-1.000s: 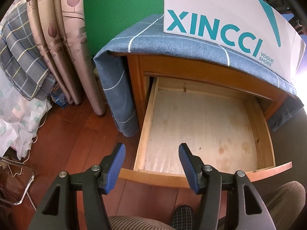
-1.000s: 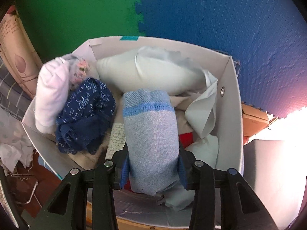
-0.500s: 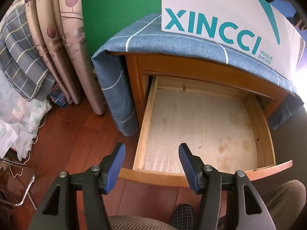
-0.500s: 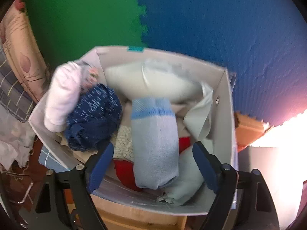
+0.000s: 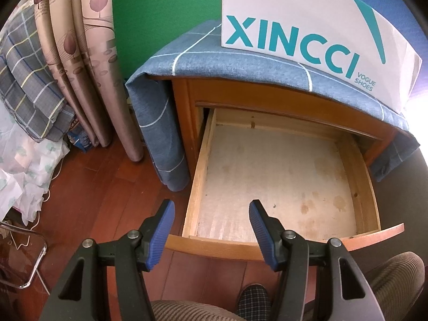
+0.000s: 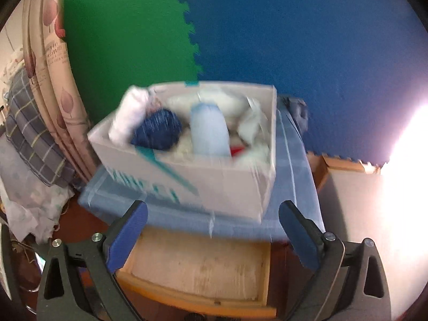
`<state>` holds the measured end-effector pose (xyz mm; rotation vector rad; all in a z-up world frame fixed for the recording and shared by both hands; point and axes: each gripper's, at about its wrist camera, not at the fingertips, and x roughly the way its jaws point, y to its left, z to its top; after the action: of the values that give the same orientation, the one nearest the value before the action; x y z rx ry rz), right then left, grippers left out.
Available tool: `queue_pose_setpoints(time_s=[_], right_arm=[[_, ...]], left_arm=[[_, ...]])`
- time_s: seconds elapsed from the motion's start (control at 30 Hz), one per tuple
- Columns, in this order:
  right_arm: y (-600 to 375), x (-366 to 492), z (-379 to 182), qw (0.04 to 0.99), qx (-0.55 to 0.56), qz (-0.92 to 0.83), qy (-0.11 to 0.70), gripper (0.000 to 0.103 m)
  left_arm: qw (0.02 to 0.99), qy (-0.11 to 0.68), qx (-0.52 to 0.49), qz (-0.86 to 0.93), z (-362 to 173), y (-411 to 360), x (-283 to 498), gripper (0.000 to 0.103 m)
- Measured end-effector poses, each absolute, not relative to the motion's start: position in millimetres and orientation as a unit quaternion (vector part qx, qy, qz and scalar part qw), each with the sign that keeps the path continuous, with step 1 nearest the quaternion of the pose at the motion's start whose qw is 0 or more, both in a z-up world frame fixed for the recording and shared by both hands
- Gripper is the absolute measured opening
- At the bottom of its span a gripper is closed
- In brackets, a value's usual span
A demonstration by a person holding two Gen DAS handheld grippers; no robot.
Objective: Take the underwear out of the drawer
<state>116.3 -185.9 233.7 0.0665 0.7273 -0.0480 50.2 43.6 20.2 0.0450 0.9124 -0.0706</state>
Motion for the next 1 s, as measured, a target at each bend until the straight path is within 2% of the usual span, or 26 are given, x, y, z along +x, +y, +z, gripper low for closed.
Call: queue_pose_setpoints(time_s=[0.13, 0.37, 0.63, 1.0], right_arm=[[-184.9, 83.8, 190.0, 0.928, 0.027, -0.048, 0.368, 0.098], [-171.9, 66.9, 118.3, 0.899, 0.025, -0.051, 0.435, 0.098], [-161.9, 63.9, 87.9, 0.883, 0.022, -0.022, 0.469, 0.098], [-169.7, 65.1, 78.1, 0.875, 0.050, -0.024, 0.481, 0.098]], left_arm=[[0.897, 0.440, 0.024, -0.038, 21.0, 42.3, 49.3, 0.059], [0.895, 0.442, 0.042, -0.042, 20.4, 36.7, 45.6, 0.059], [0.893, 0.443, 0.055, -0.045, 19.4, 31.4, 42.7, 0.059], [0.892, 0.446, 0.061, -0.048, 18.0, 29.1, 43.0, 0.059]])
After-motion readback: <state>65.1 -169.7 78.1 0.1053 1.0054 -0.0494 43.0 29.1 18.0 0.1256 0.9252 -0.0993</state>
